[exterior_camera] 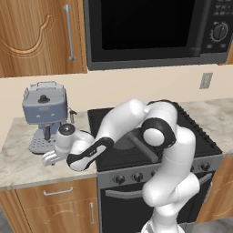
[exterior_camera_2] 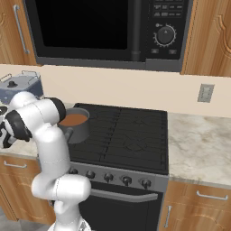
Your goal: Pick up the sugar cube(s) and place them in the saucepan with hot chocolate.
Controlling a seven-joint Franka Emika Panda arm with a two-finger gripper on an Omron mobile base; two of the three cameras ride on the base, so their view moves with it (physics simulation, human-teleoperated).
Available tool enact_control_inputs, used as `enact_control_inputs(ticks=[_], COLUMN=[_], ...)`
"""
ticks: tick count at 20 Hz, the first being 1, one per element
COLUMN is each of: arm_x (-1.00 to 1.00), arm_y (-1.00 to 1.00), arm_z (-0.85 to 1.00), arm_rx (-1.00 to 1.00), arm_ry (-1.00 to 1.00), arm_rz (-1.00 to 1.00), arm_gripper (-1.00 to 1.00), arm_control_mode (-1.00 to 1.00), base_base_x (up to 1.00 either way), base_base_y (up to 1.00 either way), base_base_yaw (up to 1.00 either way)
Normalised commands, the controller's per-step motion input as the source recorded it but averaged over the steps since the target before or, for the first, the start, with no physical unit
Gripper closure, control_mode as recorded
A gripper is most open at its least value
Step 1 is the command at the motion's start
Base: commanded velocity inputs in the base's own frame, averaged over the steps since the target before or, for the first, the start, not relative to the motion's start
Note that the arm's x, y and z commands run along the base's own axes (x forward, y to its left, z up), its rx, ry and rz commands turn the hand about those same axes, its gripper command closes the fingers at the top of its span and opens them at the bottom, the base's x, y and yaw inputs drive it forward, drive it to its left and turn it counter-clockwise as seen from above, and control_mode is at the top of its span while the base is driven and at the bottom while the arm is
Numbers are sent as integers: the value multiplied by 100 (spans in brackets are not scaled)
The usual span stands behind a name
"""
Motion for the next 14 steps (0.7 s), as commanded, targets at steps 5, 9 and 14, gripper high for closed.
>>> enact_control_inputs(ticks=[5, 9, 14], arm_x=[4, 23, 27], arm_y=[13, 5, 7], arm_z=[0, -2, -4], arm_rx=[0, 0, 0], arm_ry=[0, 0, 0], arm_rz=[0, 0, 0], arm_gripper=[-100, -100, -100], arm_control_mode=[-100, -100, -100], base_base_x=[0, 0, 0], base_base_y=[0, 0, 0], base_base_yaw=[0, 0, 0])
